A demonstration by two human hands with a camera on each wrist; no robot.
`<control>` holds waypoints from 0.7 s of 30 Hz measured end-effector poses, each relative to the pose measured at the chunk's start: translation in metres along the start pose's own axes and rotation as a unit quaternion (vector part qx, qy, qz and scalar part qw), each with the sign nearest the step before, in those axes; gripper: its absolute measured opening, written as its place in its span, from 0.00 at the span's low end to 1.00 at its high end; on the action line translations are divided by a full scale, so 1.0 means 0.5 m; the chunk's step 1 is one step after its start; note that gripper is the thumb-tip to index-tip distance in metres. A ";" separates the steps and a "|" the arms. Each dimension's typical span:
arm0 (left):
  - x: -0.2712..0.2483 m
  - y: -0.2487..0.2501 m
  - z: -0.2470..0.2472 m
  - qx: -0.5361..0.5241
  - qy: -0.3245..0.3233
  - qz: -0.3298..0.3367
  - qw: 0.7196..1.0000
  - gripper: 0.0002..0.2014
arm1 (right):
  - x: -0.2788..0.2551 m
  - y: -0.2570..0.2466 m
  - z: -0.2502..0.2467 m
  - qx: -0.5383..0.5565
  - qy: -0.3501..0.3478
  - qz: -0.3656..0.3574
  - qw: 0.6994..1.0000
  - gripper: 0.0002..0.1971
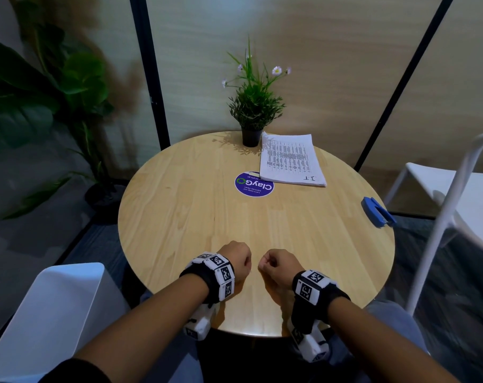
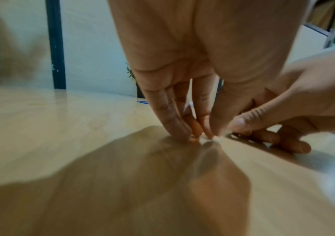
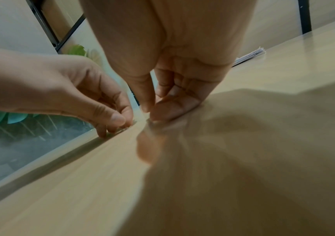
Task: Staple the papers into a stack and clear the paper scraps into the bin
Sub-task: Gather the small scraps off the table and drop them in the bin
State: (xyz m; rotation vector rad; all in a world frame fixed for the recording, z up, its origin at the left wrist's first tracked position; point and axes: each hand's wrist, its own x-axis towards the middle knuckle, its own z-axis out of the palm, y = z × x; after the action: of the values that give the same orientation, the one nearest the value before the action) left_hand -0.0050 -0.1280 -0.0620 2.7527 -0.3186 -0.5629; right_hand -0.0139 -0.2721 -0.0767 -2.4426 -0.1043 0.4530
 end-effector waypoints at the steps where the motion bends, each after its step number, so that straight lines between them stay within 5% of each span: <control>1: 0.000 0.000 0.000 -0.008 0.004 -0.012 1.000 0.06 | 0.000 0.000 0.000 0.001 -0.001 0.001 1.000 0.12; 10: 0.015 0.006 0.010 -0.012 0.011 -0.035 0.999 0.19 | -0.001 -0.002 0.000 -0.004 0.001 -0.002 1.000 0.08; 15: 0.015 0.010 0.014 0.012 -0.014 -0.036 0.999 0.07 | -0.002 -0.001 0.000 -0.006 0.000 -0.002 1.000 0.11; 21: 0.008 0.022 0.017 0.060 -0.034 -0.024 0.997 0.11 | -0.006 -0.005 0.001 -0.008 -0.001 -0.001 1.000 0.07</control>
State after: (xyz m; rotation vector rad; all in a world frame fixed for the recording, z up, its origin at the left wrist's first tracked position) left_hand -0.0067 -0.1415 -0.0669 2.8665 -0.3137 -0.6727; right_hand -0.0168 -0.2704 -0.0747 -2.4580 -0.1127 0.4549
